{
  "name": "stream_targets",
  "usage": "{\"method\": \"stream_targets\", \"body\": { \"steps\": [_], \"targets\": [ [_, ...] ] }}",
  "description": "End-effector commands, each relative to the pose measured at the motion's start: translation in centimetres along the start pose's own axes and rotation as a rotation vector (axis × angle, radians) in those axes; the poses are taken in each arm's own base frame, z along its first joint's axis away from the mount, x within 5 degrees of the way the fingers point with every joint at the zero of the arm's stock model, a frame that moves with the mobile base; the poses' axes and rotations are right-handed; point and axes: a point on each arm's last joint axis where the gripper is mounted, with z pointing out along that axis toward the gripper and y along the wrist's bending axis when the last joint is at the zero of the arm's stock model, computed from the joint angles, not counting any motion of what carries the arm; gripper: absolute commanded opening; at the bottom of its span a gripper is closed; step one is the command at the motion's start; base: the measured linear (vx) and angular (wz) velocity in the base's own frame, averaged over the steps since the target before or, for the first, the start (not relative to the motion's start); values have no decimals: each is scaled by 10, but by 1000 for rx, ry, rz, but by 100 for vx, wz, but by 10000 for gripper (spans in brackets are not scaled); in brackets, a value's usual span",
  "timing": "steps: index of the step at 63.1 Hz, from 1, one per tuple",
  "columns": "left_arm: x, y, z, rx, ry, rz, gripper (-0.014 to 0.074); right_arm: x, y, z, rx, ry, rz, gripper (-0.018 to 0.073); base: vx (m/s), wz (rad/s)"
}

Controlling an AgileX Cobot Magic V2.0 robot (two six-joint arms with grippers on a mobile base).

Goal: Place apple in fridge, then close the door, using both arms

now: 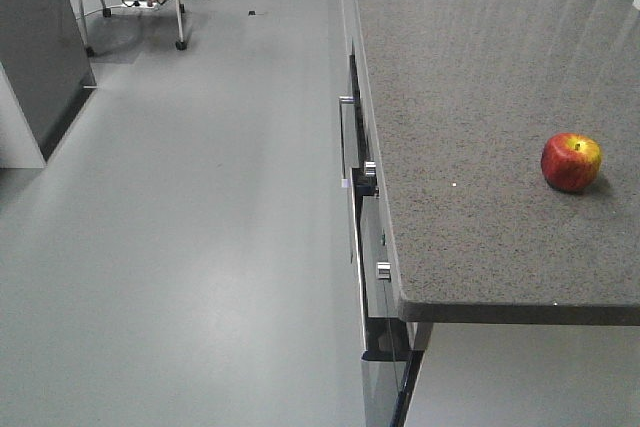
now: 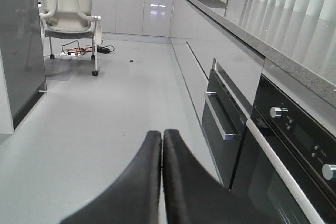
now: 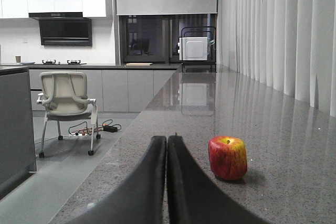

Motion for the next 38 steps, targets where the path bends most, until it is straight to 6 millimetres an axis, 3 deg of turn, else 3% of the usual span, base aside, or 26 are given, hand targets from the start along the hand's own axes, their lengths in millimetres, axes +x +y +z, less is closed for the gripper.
{"method": "stream_targets", "body": {
  "steps": [1, 38],
  "targets": [
    [0, 0, 0, 13, -65, -17, -6, -1, 0, 0, 5, -55, -18, -3, 0, 0],
    [0, 0, 0, 13, -65, -17, -6, -1, 0, 0, 5, -55, -18, -3, 0, 0]
  ]
}}
